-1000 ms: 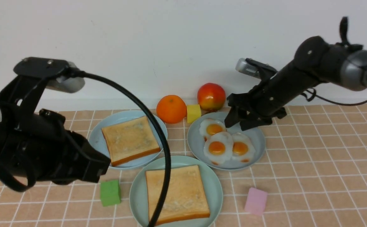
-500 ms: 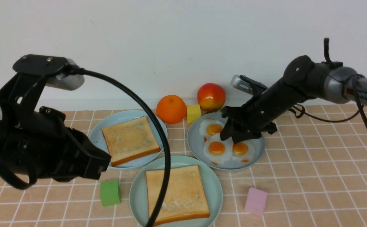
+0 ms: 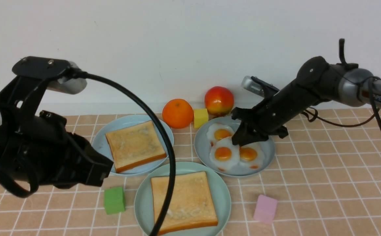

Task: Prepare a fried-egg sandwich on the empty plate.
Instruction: Use the right arm to grab a fried egg, then use the right arm to place the fried egg on the slice of bread in the middle

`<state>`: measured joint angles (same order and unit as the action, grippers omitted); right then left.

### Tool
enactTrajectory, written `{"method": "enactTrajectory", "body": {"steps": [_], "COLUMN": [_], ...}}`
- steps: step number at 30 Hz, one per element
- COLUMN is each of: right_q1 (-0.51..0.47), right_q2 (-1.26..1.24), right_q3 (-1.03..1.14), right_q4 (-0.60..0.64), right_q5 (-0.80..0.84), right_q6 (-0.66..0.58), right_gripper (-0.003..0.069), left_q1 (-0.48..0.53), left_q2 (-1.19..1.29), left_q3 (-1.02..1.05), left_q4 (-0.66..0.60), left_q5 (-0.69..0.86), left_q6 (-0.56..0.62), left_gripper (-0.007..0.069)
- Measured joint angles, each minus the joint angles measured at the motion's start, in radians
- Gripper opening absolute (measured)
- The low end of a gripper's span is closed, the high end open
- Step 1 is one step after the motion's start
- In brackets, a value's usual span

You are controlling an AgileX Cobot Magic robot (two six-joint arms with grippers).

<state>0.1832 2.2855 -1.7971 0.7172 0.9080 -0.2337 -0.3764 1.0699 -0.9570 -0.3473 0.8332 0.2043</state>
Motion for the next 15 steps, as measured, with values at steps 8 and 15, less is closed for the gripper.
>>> {"method": "enactTrajectory", "body": {"steps": [8, 15], "right_q1": [-0.021, 0.054], "right_q2": [-0.077, -0.163], "right_q3": [0.001, 0.020], "right_q4": [-0.022, 0.017], "right_q5": [0.035, 0.135], "right_q6": [0.000, -0.062], "right_gripper": [0.0074, 0.0074], "left_q1": [0.000, 0.000], "left_q2": [-0.096, -0.175], "left_q3": [0.000, 0.000], "left_q4": [0.135, 0.256], "left_q5": [0.022, 0.098], "left_q6": [-0.161, -0.336], "left_gripper": [-0.0013, -0.0013]}}
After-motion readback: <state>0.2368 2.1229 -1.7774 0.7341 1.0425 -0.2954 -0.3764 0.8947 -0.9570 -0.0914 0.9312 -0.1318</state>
